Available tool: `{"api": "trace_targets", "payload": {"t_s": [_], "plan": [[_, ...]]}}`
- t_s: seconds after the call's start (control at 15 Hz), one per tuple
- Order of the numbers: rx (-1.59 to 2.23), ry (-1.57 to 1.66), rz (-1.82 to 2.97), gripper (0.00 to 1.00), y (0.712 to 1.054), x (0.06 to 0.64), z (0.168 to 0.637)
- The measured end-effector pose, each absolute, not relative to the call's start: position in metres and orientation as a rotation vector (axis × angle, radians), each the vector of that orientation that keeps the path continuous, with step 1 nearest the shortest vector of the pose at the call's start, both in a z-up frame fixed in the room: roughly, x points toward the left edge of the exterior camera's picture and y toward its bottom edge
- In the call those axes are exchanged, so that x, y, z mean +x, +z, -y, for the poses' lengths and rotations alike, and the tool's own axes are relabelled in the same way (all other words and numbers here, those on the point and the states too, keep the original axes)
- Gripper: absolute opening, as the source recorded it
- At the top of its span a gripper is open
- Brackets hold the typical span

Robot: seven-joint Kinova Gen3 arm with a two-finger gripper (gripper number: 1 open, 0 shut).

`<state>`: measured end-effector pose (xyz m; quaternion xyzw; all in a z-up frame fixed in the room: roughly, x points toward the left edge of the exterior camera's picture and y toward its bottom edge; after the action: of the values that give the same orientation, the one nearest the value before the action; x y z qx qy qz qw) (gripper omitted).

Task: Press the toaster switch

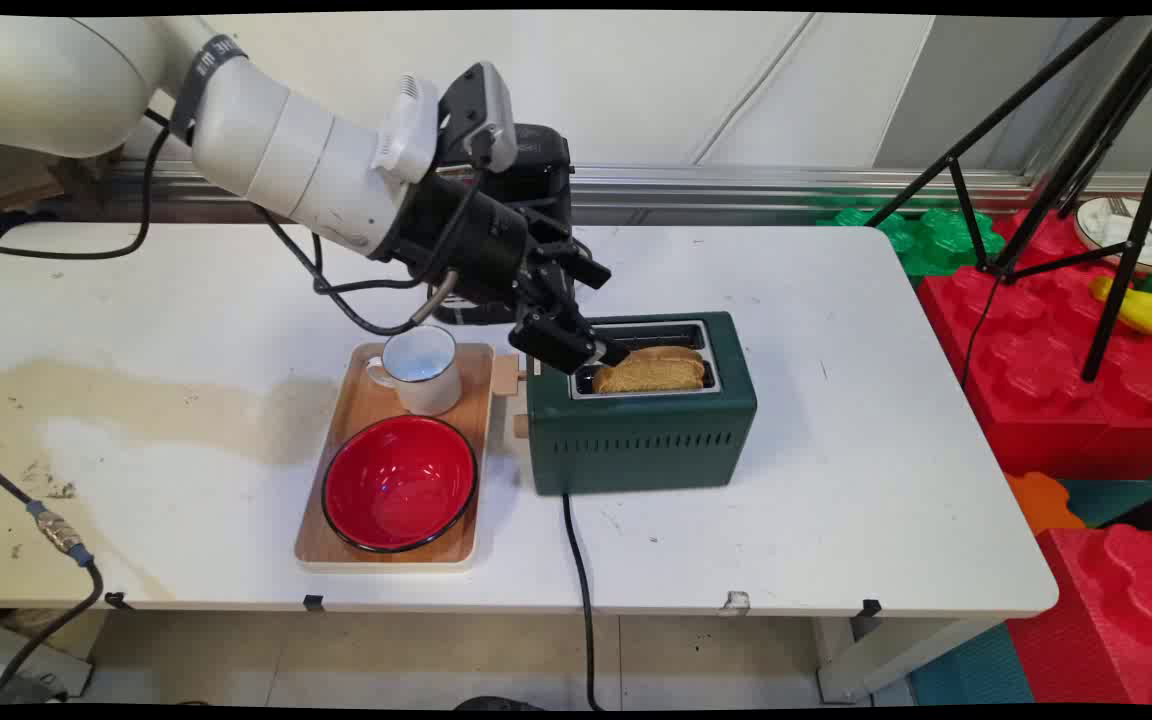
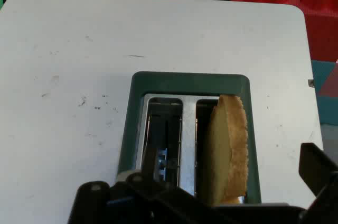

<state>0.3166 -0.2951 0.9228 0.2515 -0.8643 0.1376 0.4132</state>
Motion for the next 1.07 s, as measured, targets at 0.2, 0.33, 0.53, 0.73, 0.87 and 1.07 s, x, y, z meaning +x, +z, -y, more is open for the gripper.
{"api": "trace_targets", "payload": {"t_s": [0.2,0.33,0.53,0.73,0.87,1.07], "plan": [[0.655,0.332,2.158,1.0,0.926,0.328,0.291],[0.668,0.32,2.149,1.0,0.928,0.339,0.287],[0.684,0.304,2.153,1.0,0.927,0.356,0.281],[0.695,0.288,2.159,1.0,0.924,0.376,0.275],[0.709,0.269,2.159,1.0,0.92,0.389,0.271],[0.702,0.255,2.168,1.0,0.915,0.404,0.267]]}}
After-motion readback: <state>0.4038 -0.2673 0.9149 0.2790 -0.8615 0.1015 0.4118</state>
